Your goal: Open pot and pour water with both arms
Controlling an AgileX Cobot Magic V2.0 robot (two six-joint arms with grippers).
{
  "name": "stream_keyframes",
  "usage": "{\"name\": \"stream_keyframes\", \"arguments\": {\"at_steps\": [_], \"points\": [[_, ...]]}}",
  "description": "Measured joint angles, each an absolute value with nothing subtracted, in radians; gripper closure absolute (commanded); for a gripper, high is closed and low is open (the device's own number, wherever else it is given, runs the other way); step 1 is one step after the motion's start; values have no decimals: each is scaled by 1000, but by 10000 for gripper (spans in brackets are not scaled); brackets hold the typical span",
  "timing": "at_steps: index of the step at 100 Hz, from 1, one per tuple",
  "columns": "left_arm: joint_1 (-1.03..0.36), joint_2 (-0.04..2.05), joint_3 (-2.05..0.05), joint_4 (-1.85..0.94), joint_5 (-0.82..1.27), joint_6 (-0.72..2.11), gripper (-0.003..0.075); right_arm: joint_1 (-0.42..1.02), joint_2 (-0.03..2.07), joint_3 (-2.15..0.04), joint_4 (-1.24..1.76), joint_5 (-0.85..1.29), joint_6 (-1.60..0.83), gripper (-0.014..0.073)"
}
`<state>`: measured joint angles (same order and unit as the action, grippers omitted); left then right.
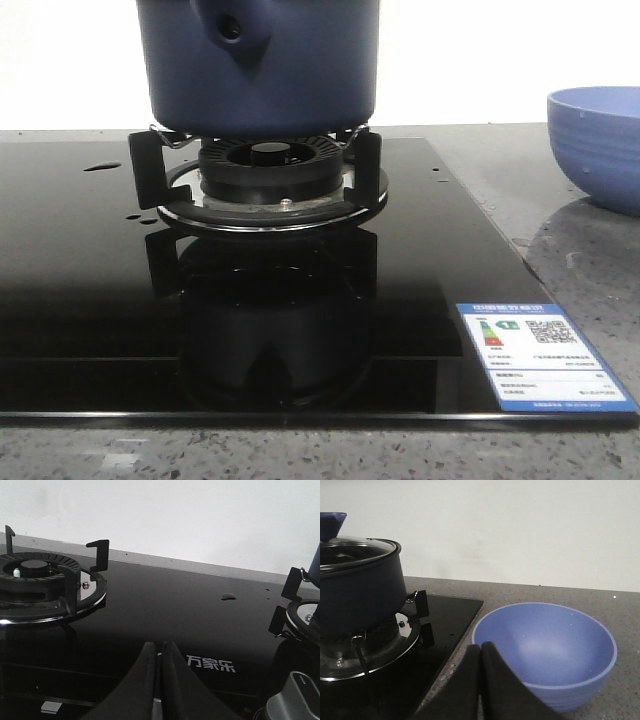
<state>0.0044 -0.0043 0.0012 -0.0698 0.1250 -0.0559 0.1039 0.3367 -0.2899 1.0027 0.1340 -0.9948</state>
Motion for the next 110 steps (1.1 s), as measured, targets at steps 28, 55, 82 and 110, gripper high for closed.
{"name": "stream_keyframes", "arguments": {"at_steps": [28,55,82,110], "points": [[4,-4,1,-70,125,-56,739,104,337,-290,1003,87,-987,639],[4,-4,1,-70,125,-56,739,67,321,-290,275,85,-290,639],[4,-4,1,-70,125,-56,739,-18,145,-104,45,82,-48,639],[4,-4,1,-70,125,-56,739,-19,-7,11,36,92,8,639]]}}
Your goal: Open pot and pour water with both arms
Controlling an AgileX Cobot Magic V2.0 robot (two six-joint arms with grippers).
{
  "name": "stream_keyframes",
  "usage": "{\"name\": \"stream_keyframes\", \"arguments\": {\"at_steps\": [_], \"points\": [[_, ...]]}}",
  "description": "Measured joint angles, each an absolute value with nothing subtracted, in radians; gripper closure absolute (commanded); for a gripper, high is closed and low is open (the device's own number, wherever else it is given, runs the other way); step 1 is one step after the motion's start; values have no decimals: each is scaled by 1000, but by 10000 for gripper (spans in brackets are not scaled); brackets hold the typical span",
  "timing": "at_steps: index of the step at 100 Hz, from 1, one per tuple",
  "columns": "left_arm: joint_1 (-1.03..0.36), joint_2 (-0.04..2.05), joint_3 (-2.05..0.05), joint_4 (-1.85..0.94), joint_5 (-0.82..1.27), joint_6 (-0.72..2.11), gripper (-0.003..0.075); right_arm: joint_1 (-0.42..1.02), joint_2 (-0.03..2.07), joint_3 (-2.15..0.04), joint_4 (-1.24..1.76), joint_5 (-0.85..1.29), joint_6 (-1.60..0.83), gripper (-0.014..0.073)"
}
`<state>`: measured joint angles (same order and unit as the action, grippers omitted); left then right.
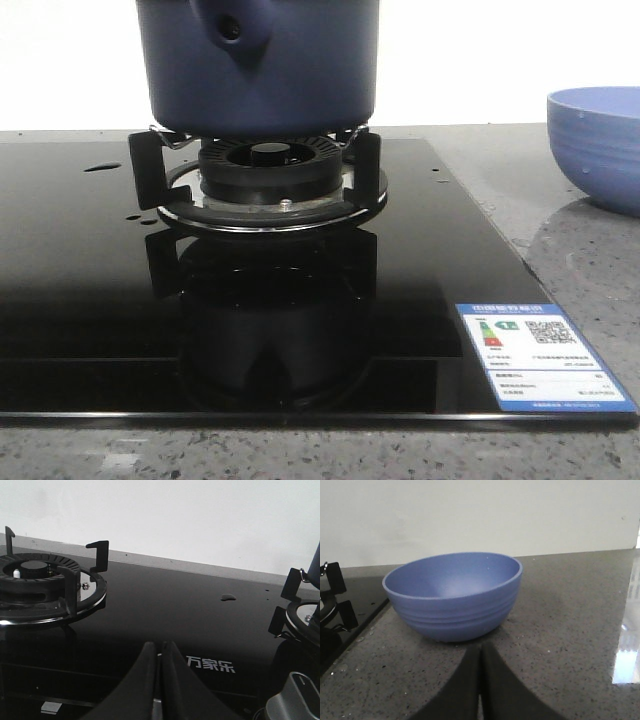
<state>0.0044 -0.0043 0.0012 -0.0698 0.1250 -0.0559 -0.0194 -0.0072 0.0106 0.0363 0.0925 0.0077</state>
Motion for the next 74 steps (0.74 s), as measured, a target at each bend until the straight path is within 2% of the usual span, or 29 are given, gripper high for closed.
{"name": "stream_keyframes", "arguments": {"at_steps": [74], "points": [[4,-4,1,-70,125,-56,739,-20,-10,11,26,137,9,639]]}}
